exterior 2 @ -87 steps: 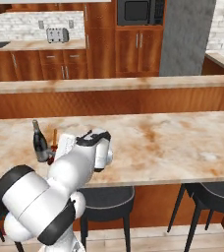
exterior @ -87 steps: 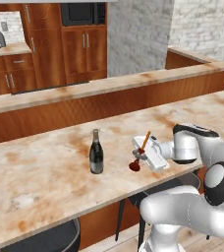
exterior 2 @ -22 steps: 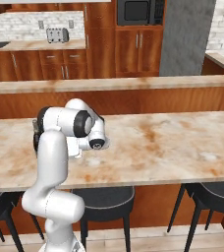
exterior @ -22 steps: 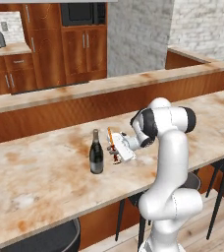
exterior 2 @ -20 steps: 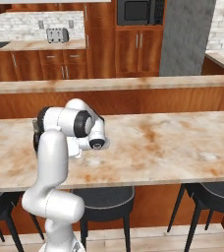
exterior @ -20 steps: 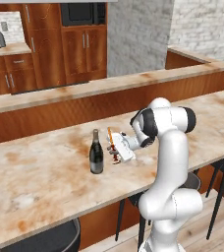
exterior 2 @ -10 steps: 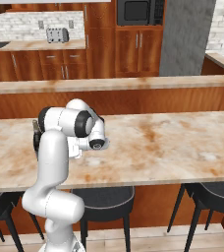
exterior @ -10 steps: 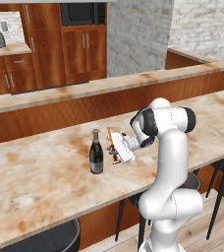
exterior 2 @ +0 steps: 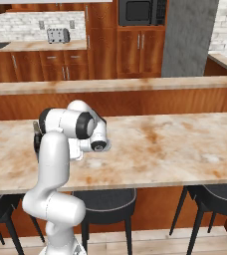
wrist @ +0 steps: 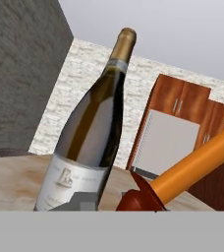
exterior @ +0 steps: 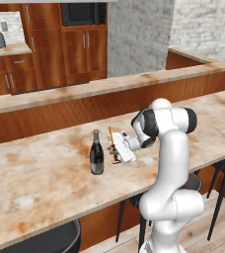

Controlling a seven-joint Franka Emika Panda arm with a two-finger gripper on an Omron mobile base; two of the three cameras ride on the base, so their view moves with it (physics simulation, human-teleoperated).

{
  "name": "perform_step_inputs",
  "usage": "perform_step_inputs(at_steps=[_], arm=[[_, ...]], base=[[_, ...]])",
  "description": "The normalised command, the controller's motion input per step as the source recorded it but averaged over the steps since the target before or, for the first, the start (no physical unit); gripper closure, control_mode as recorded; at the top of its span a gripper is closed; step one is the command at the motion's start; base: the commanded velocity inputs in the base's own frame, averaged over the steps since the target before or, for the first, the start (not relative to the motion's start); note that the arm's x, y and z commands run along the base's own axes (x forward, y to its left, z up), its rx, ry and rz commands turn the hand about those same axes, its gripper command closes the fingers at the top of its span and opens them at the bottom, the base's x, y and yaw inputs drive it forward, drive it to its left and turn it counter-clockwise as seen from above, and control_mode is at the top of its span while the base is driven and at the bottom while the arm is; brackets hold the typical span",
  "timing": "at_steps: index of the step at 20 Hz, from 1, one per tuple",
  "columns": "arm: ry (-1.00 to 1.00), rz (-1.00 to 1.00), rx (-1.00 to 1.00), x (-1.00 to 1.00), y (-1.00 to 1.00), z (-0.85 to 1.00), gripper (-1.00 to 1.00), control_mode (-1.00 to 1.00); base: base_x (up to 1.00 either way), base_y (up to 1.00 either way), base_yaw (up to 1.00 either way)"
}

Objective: Get the candle and the wine from the cabinet and move them to the dining counter.

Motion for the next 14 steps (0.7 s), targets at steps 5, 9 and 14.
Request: perform_step_inputs(at_steps=[5, 9, 14], arm=[[0.0, 0.0, 0.0, -0.16, -0.08, -0.09, -1.0, -1.0], [0.0, 0.0, 0.01, -0.16, -0.11, -0.05, -1.0, -1.0], [0.0, 0.0, 0.0, -0.14, -0.1, 0.0, -1.0, -1.0]], base=[[0.0, 0.0, 0.0], [0.0, 0.0, 0.0], [0.0, 0.0, 0.0]])
